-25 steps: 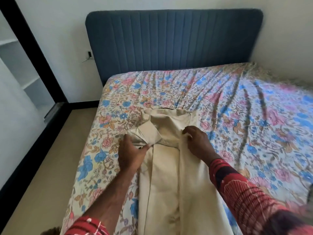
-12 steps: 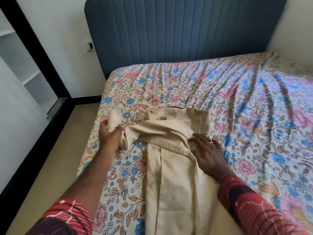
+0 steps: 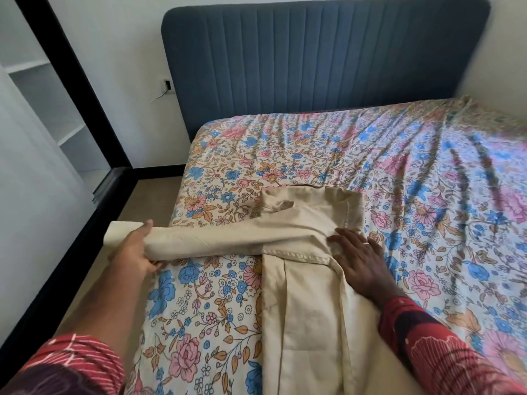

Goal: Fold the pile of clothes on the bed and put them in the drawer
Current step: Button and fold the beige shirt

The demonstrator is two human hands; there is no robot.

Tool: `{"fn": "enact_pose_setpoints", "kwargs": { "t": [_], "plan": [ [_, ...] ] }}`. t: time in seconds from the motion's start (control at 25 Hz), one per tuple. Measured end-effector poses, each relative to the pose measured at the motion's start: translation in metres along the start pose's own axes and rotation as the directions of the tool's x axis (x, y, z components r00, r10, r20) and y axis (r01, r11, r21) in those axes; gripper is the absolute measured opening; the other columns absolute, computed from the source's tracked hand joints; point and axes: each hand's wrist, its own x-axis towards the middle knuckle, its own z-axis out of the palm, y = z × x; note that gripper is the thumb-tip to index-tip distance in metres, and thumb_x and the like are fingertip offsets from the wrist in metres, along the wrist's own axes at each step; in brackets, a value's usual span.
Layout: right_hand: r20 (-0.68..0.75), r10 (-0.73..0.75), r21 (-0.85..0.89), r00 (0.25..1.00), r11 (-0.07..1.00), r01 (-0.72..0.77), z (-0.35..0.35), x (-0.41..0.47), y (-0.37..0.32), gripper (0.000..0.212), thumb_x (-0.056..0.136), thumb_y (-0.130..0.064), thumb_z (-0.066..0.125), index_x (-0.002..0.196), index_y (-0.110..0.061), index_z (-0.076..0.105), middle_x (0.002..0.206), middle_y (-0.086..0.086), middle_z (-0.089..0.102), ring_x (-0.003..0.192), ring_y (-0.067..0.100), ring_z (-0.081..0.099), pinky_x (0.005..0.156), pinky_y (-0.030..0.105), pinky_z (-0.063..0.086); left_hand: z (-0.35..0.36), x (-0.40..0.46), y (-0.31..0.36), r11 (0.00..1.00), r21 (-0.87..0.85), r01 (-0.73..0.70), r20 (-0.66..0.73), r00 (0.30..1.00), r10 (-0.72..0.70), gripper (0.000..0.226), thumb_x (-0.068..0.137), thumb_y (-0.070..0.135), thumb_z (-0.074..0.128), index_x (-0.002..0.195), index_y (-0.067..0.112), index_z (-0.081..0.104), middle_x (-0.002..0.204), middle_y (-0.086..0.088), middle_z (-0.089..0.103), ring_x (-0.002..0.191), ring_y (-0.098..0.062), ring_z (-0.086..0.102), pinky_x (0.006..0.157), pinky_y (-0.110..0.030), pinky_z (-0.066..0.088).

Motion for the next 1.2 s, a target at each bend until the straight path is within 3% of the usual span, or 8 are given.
{"fn": "enact_pose_setpoints", "kwargs": {
  "t": [0.2,0.4,0.6,0.76,0.84,0.92,1.08,1.2],
  "plan": [
    [0.023,-0.008,-0.015,1.000,1.000,0.008,0.003,-0.001,-0.001,0.047,0.095,-0.056,0.038,0.139,-0.044,0.049,0.156,-0.015,0.043,0.146,0.010,0.038,0.116,0.046,0.027,-0.012,-0.017,-0.006,0.999,-0.031,0.041,0.092,0.995,-0.038,0.036,0.087,0.037,0.079,0.091,0.013,0.052,0.091,-0.008,0.067,0.078,-0.026,0.066,0.082,-0.052,0.051],
    [0.078,0.017,-0.005,0.997,1.000,-0.017,-0.004,0.001,-0.005,0.049,0.094,-0.056,0.035,0.140,-0.043,0.047,0.158,-0.014,0.039,0.148,0.013,0.035,0.118,0.048,0.023,-0.016,-0.005,0.006,0.993,-0.034,0.111,0.055,0.993,-0.109,0.036,0.094,0.023,0.073,0.122,0.008,0.056,0.112,-0.010,0.063,0.113,-0.027,0.062,0.091,-0.045,0.051],
    [0.215,0.052,0.081,0.975,0.994,-0.071,-0.017,0.008,-0.010,0.052,0.088,-0.059,0.035,0.136,-0.047,0.051,0.162,-0.015,0.035,0.152,0.010,0.025,0.121,0.048,0.019,0.007,-0.033,0.024,0.954,-0.172,-0.244,0.048,0.966,0.256,0.038,0.093,0.005,0.070,0.129,0.007,0.056,0.118,-0.005,0.068,0.108,-0.025,0.069,0.081,-0.043,0.060],
    [0.133,0.287,0.540,0.949,0.781,-0.312,-0.075,-0.011,-0.050,0.015,0.088,-0.031,0.067,0.102,-0.031,0.071,0.136,0.001,0.066,0.134,0.026,0.057,0.104,0.032,0.047,0.055,-0.152,-0.011,0.804,-0.160,-0.573,0.445,0.685,0.577,0.018,0.090,0.007,0.073,0.102,0.018,0.065,0.102,0.003,0.071,0.089,-0.013,0.071,0.063,-0.030,0.058],
    [0.333,0.363,0.855,0.871,0.274,-0.441,-0.118,-0.062,-0.075,0.036,0.094,-0.050,0.060,0.099,-0.017,0.073,0.108,0.010,0.076,0.106,0.039,0.070,0.071,0.029,0.054,0.061,-0.216,-0.070,0.727,-0.151,-0.669,0.720,0.430,0.545,0.018,0.088,0.003,0.075,0.104,0.004,0.067,0.096,-0.003,0.071,0.085,-0.008,0.070,0.065,-0.024,0.056],
    [0.674,0.104,0.731,0.731,-0.233,-0.641,-0.154,-0.113,-0.091,0.074,0.093,-0.074,0.043,0.109,-0.008,0.072,0.097,0.017,0.075,0.085,0.038,0.069,0.064,0.036,0.051,0.052,-0.265,-0.143,0.707,-0.103,-0.699,0.929,0.187,0.321,0.018,0.089,-0.010,0.067,0.106,-0.010,0.065,0.093,-0.008,0.071,0.089,-0.002,0.070,0.076,-0.019,0.056],
    [0.758,0.042,0.643,0.651,-0.211,-0.736,-0.161,-0.197,-0.077,0.068,0.075,-0.046,0.090,0.111,0.008,0.067,0.090,0.017,0.076,0.078,0.030,0.074,0.071,0.040,0.062,0.005,-0.282,-0.252,0.280,-0.203,-0.938,0.979,-0.200,0.042,0.031,0.089,0.016,0.051,0.115,0.026,0.065,0.119,0.004,0.069,0.121,-0.005,0.058,0.119,-0.036,0.027],
    [0.796,0.110,0.605,0.596,-0.111,-0.788,-0.157,-0.232,-0.081,0.053,0.073,-0.008,0.090,0.120,0.004,0.069,0.111,0.028,0.073,0.097,0.041,0.073,0.091,0.050,0.059,-0.025,-0.258,-0.282,0.074,-0.192,-0.979,0.981,-0.189,0.048,0.031,0.108,0.042,0.031,0.121,0.036,0.058,0.123,0.016,0.063,0.123,0.001,0.057,0.108,-0.031,0.032]
  ]
}}
